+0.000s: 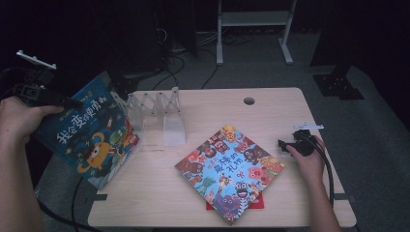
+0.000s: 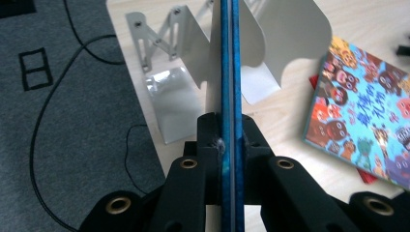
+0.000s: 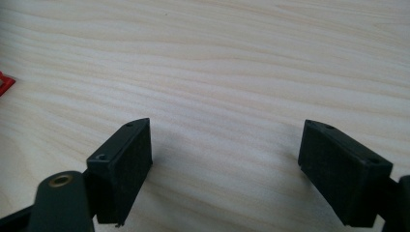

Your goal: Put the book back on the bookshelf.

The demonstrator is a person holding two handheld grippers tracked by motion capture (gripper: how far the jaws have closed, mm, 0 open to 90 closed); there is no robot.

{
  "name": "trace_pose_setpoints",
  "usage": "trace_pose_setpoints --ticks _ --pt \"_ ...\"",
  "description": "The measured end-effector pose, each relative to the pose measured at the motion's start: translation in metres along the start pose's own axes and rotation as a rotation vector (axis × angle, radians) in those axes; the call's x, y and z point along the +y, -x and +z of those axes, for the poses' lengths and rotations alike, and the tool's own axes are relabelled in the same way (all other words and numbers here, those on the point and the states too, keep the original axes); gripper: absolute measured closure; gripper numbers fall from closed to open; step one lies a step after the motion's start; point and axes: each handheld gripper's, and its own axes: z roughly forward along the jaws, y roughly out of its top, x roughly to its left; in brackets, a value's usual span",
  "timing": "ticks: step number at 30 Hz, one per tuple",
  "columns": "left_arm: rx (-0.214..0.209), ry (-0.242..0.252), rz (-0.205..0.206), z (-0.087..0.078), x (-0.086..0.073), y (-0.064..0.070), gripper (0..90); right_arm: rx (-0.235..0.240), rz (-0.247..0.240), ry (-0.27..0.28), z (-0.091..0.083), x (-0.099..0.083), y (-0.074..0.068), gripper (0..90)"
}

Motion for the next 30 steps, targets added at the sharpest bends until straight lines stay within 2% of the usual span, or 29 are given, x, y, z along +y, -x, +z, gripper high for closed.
trace_pose_setpoints --ticks 5,11,19,30 --pt "0.024 -0.001 -0.040 0.009 0.007 -0.004 82.5 0.001 -0.001 0.000 0.000 0.000 0.000 18.4" --pt "0.089 0.012 -0.097 0.022 0.019 -0.007 82.5 0.002 -0.001 0.000 0.000 0.000 0.000 18.4" --pt "0.089 0.022 -0.152 0.035 0.033 -0.015 82.5 0.005 -0.002 0.000 0.000 0.000 0.000 18.4" --pt "0.148 0.028 -0.200 0.048 0.047 -0.021 82.4 0.005 -0.005 0.001 0.001 0.000 0.001 18.4"
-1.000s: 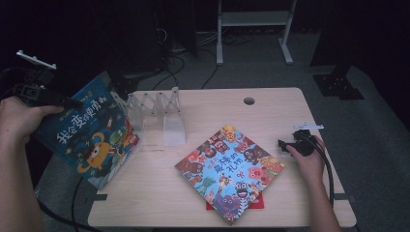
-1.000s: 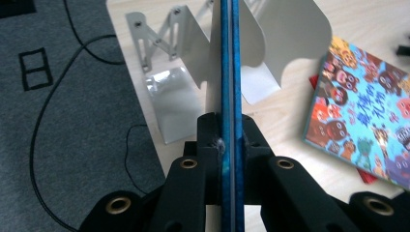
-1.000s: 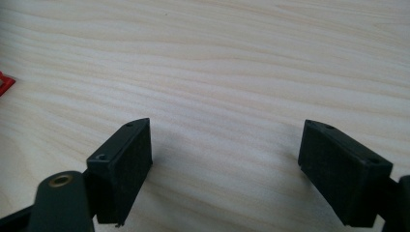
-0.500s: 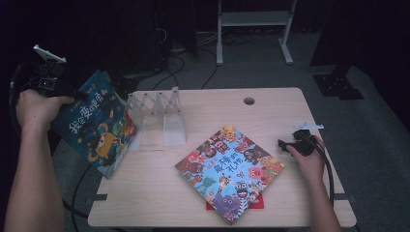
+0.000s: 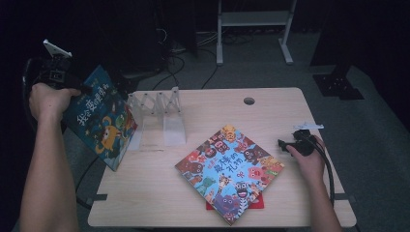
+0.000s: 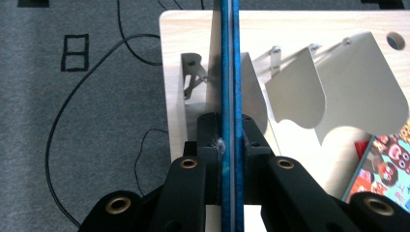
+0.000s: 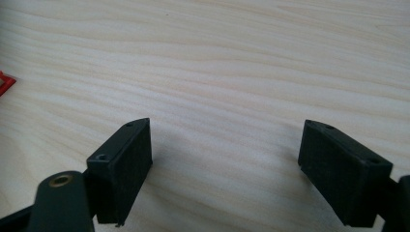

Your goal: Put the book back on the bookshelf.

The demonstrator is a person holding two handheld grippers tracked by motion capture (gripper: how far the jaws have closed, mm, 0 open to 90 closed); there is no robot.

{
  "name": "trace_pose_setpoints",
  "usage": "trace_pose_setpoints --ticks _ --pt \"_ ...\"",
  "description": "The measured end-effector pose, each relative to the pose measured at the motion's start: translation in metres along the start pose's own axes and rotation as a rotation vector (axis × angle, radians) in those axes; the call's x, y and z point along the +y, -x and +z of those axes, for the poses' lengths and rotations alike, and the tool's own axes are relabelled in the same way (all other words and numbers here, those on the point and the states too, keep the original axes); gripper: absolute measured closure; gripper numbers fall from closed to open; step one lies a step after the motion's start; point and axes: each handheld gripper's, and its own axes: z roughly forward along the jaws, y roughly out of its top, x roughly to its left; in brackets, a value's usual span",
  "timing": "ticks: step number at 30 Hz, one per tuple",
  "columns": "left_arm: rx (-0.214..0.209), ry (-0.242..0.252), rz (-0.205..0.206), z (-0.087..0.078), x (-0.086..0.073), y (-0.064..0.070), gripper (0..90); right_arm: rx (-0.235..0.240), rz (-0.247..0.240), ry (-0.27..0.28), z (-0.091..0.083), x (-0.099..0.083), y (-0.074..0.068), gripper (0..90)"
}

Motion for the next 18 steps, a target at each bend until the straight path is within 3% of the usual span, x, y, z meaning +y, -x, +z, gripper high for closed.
trace_pose_setpoints --ticks 9,18 --pt "0.017 0.022 -0.029 0.0049 0.0014 -0.0045 82.4 0.000 0.002 0.000 0.0000 0.0001 -0.0001 18.5" --pt "0.018 0.013 -0.013 0.0047 -0.0010 -0.0070 78.7 0.000 0.003 -0.001 -0.0001 0.0000 -0.0003 18.5"
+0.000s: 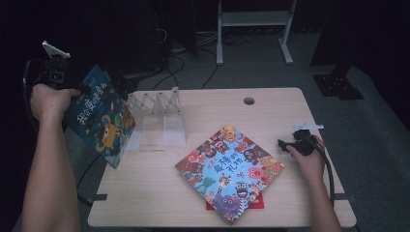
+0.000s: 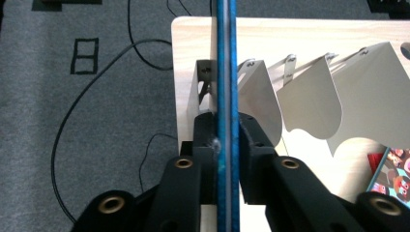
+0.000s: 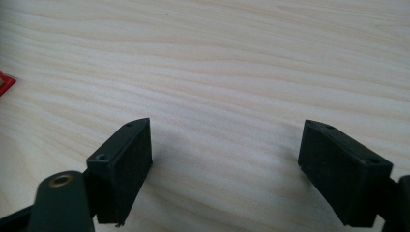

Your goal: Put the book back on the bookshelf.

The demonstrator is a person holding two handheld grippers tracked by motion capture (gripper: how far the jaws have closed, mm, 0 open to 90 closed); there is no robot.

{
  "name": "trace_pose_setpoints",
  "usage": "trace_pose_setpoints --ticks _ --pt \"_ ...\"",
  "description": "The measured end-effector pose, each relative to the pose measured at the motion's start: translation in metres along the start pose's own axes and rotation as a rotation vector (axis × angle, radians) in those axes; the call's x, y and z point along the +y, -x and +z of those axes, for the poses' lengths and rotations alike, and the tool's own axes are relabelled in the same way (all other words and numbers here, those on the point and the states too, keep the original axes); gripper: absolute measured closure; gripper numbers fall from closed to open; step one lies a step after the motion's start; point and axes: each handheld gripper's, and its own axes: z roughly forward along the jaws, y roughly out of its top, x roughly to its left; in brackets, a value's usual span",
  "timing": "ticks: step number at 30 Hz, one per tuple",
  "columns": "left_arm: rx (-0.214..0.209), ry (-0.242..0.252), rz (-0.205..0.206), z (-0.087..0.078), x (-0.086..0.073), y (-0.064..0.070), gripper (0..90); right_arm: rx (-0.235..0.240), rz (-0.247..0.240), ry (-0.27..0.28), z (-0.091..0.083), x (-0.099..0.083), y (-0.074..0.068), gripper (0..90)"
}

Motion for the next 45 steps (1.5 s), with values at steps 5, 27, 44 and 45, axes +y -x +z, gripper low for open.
trace_pose_setpoints --ticks 5,27,44,45 --pt "0.012 -0.022 0.017 0.001 0.001 0.000 72.8 0.000 0.001 0.000 0.000 0.000 0.000 18.5" --pt "0.013 -0.065 -0.035 -0.006 -0.005 -0.009 82.0 0.000 0.001 0.000 0.000 0.000 0.000 18.5" --pt "0.034 -0.027 0.013 -0.015 -0.003 -0.007 68.9 0.000 0.000 0.000 0.000 0.000 0.000 18.5" --pt "0.041 -0.015 0.017 -0.017 -0.003 -0.006 68.0 -0.001 0.000 0.000 0.000 0.000 0.000 18.5"
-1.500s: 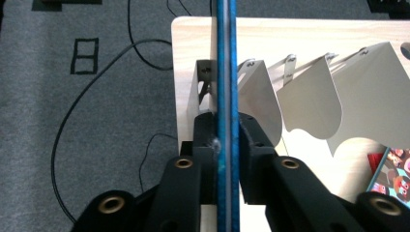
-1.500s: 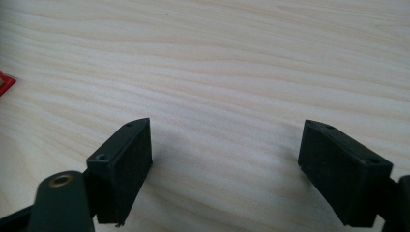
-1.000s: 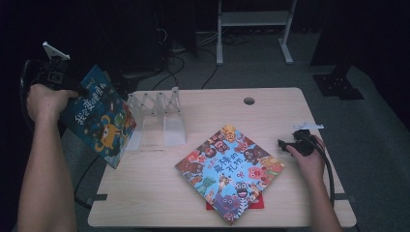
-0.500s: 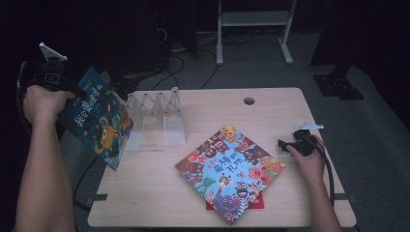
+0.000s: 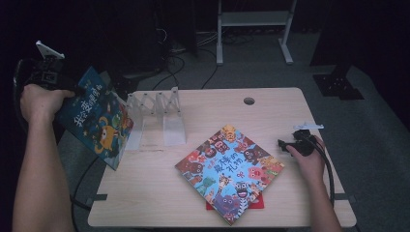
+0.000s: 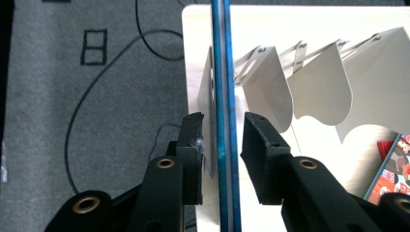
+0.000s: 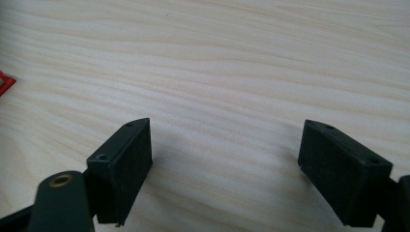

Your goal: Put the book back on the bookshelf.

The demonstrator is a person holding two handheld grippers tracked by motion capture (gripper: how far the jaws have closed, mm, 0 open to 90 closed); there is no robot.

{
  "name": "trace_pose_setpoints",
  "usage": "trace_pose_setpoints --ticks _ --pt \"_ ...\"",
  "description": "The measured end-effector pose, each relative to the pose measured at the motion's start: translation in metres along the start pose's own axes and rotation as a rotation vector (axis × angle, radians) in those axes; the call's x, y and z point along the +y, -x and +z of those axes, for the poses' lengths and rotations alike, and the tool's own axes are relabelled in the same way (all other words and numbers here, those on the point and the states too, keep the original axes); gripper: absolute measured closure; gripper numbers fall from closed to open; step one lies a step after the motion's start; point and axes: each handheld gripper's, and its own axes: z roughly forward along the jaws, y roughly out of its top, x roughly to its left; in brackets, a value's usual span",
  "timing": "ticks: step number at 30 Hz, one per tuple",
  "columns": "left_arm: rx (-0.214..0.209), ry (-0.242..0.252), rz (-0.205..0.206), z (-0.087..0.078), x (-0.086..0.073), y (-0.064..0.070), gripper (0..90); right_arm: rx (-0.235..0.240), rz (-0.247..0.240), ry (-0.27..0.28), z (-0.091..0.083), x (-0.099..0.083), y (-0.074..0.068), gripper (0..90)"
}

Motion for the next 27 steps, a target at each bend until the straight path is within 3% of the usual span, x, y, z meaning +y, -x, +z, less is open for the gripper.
trace_pose_setpoints --ticks 16,22,27 --pt "0.002 0.078 0.056 -0.034 0.008 0.006 73.2 0.000 0.000 0.000 0.000 0.000 0.000 18.5" --pt "-0.017 0.072 0.088 -0.042 0.009 0.012 89.7 0.000 0.000 0.000 0.000 0.000 0.000 18.5" --pt "-0.035 0.049 0.139 -0.043 0.006 0.021 90.0 0.000 0.000 0.000 0.000 0.000 0.000 18.5"
